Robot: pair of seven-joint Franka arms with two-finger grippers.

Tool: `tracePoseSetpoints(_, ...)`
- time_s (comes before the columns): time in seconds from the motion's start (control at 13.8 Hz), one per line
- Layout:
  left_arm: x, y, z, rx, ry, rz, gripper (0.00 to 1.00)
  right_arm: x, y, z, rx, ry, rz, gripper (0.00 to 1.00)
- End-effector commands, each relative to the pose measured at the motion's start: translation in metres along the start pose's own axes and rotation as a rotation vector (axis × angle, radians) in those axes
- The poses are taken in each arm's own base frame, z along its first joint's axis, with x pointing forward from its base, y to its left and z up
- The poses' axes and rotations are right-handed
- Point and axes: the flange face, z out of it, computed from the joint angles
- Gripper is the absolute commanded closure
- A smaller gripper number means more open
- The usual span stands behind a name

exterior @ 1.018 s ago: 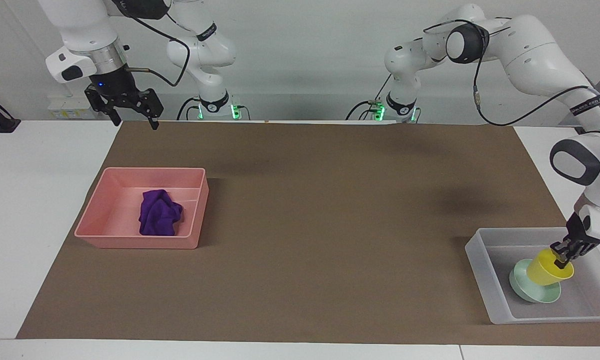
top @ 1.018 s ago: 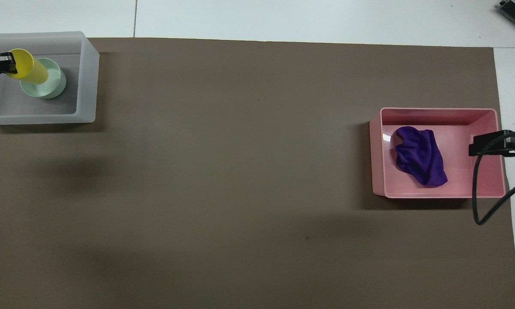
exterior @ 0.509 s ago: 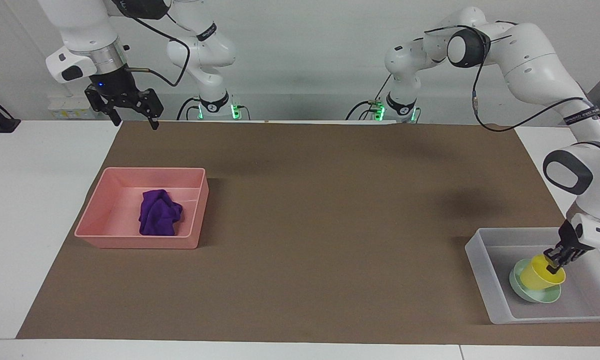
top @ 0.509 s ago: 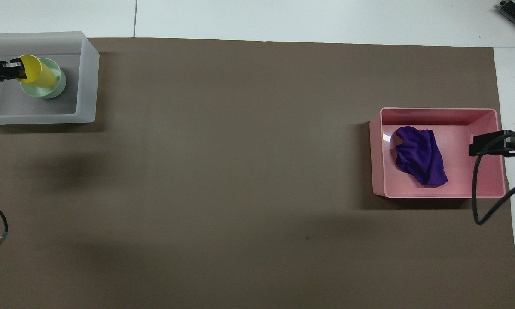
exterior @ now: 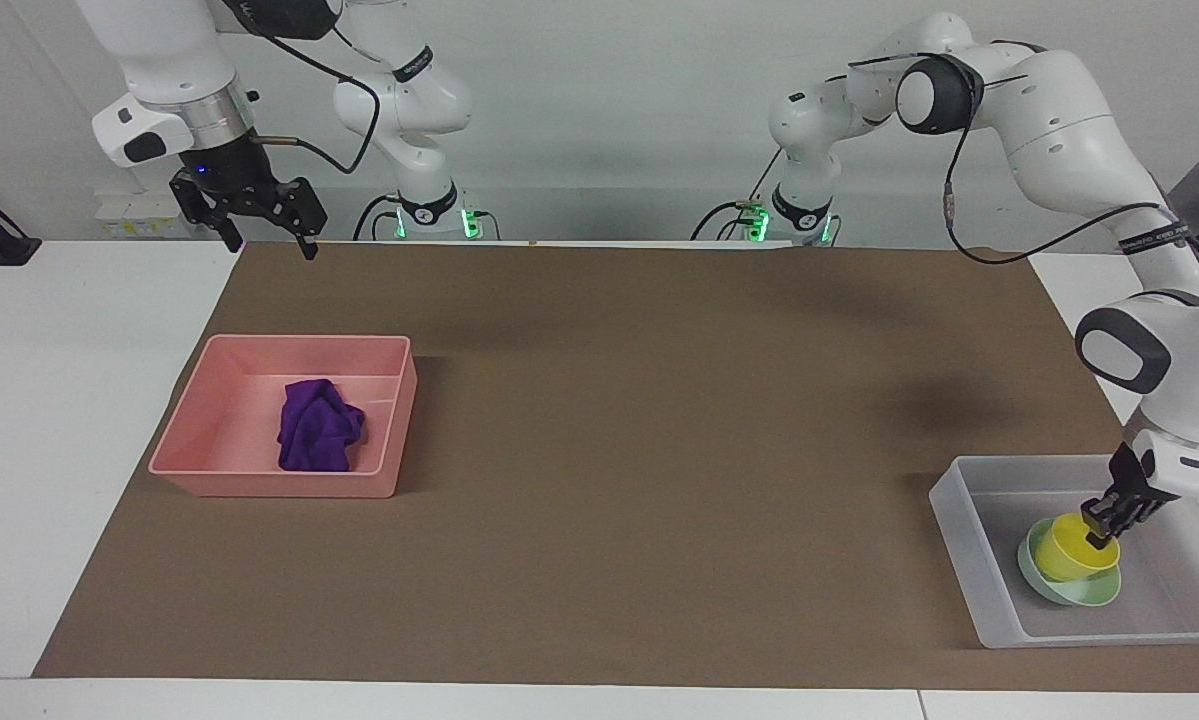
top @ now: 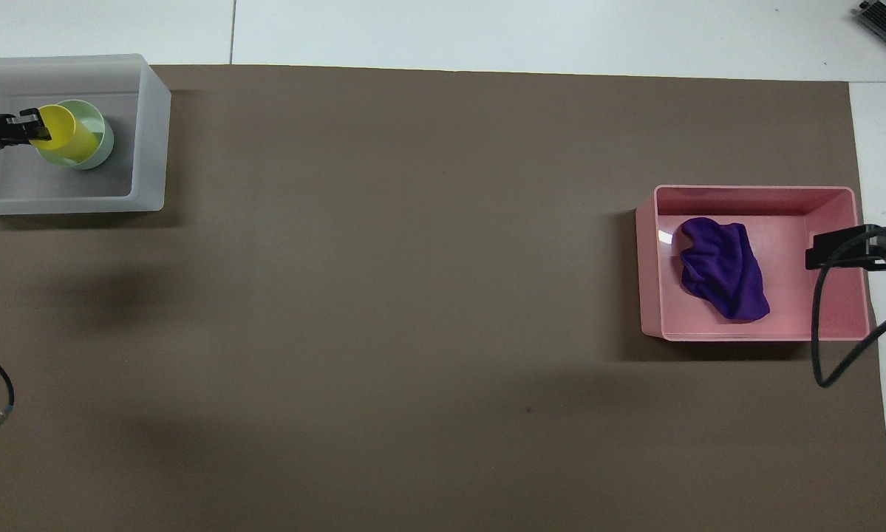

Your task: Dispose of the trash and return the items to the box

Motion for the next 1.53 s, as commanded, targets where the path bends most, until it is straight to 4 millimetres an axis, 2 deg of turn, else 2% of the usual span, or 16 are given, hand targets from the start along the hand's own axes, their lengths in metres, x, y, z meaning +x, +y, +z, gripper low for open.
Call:
tracePoseSetpoints(0.0,-0.001,0.001,-0.019,-0.001,0.005,0.022,0.09,-0.008,0.001,0.000,-0.002,0.010,-0.017,0.00)
tracePoseSetpoints(0.07,0.000,0.006,-0.030,0.002,0.004,0.040,0.00,-0.009,0.001,-0.001,-0.002,0.011,-0.017,0.00)
tracePoseSetpoints(0.22,0.000,0.021,-0.068,0.001,0.019,0.122,0.00,-0.008,0.001,0.000,-0.002,0.010,-0.017,0.00)
tracePoseSetpoints(0.29,-0.008,0.037,-0.084,-0.004,0.010,0.174,0.00,-0.009,0.001,-0.001,-0.002,0.011,-0.017,0.00)
tracePoseSetpoints(0.44,-0.029,0.057,-0.112,-0.007,0.006,0.227,0.00,-0.008,0.001,0.000,-0.002,0.010,-0.017,0.00)
tracePoseSetpoints(0.65,-0.073,0.116,-0.149,-0.028,-0.015,0.310,0.00,-0.009,0.002,-0.001,-0.002,0.011,-0.015,0.00)
tracePoseSetpoints(0.87,-0.107,0.162,-0.182,-0.043,-0.080,0.392,0.00,-0.008,0.002,0.000,-0.002,0.010,-0.015,0.00)
tracePoseSetpoints(1.02,-0.123,0.176,-0.218,-0.045,-0.117,0.420,0.00,-0.009,0.003,-0.001,-0.002,0.011,-0.013,0.00)
tracePoseSetpoints(1.16,-0.145,0.179,-0.252,-0.035,-0.202,0.416,0.00,-0.009,0.004,0.000,-0.003,0.010,-0.012,0.00)
tracePoseSetpoints(1.45,-0.158,0.180,-0.273,-0.022,-0.288,0.413,0.00,-0.009,0.004,0.000,-0.003,0.010,-0.010,0.00)
